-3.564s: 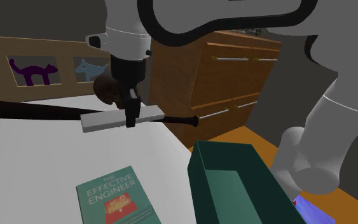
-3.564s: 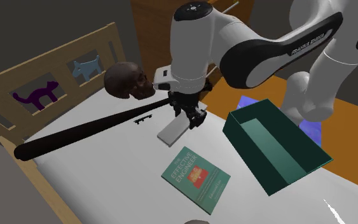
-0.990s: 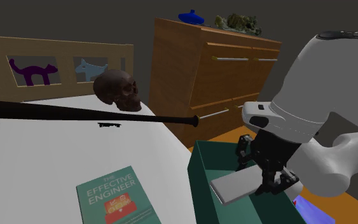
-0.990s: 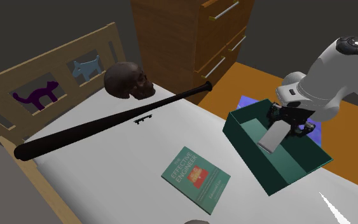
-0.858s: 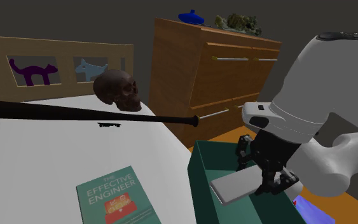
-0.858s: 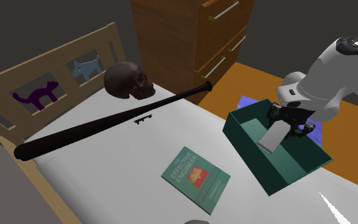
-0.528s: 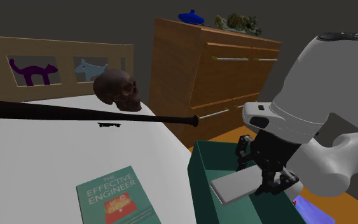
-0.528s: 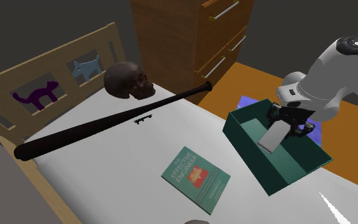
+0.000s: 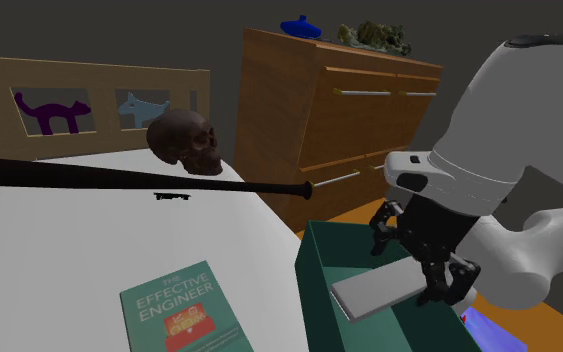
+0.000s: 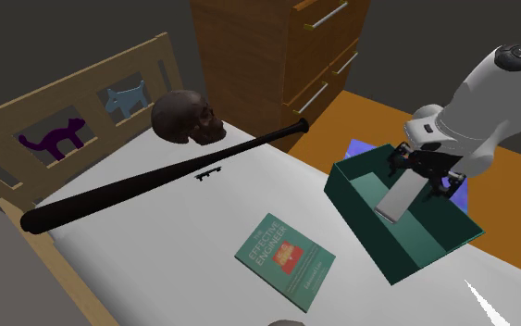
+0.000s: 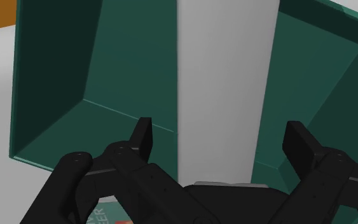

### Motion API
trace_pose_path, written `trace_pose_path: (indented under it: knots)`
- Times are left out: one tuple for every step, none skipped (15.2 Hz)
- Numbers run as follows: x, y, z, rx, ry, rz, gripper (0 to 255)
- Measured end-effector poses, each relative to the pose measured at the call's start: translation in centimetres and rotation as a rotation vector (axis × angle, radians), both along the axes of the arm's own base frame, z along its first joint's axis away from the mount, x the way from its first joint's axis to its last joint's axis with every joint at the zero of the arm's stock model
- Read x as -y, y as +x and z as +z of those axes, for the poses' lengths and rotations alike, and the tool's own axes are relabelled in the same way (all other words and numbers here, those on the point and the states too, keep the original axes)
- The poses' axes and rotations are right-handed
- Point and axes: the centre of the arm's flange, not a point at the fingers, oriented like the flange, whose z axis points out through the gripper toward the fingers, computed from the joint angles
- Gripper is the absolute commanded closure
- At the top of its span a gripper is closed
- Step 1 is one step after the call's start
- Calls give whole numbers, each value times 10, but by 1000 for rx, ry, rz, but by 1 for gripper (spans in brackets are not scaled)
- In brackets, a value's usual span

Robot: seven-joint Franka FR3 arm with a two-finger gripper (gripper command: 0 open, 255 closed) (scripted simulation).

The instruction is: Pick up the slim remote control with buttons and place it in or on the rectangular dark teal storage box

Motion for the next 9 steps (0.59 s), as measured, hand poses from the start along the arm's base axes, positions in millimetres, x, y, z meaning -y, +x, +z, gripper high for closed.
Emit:
trace_pose_path:
  knots:
    - [-3,-1,11,0,0,0,0]
    - [-2,-3,20,0,1,1,0]
    - [-2,-1,27,0,0,0,0]
    - [-1,-2,30,0,0,0,0]
    - [-1,-1,32,0,0,0,0]
    - [-1,-1,33,0,0,0,0]
    - [-1,-1,33,0,0,0,0]
    - [-1,-1,33,0,0,0,0]
    - [-1,-1,33,0,0,0,0]
